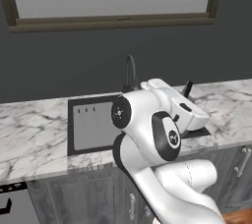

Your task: Open the cabinet, pick the kettle from the cabinet, and place it in the sink.

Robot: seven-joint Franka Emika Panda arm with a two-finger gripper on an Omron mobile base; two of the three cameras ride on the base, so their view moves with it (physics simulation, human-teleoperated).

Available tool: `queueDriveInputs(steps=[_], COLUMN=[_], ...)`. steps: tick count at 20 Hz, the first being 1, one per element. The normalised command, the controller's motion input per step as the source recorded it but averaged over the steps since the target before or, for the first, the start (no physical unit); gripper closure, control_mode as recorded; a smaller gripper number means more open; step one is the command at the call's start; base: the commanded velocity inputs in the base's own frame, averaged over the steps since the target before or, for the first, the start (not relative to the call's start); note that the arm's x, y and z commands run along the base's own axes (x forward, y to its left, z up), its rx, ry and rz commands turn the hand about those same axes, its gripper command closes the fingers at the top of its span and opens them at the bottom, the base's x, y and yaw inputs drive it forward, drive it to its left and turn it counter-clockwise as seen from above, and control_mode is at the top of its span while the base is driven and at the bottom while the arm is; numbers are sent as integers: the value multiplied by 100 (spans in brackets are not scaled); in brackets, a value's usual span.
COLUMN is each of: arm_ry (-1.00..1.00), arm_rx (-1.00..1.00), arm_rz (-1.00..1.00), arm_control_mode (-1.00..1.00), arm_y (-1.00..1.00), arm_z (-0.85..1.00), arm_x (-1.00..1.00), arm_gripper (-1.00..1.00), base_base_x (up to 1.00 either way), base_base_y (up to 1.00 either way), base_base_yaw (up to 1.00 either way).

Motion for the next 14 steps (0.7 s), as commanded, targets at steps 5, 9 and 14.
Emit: queueDriveInputs(steps=[5,9,14], arm_ry=[0,0,1], arm_rx=[0,0,0], arm_rz=[0,0,-1], arm_control_mode=[-100,-100,-100], arm_y=[-10,-8,-11], arm_z=[-14,-24,-20], arm_x=[14,4,16], arm_gripper=[100,100,100], base_base_x=[0,0,0], base_base_y=[0,0,0], base_base_yaw=[0,0,0])
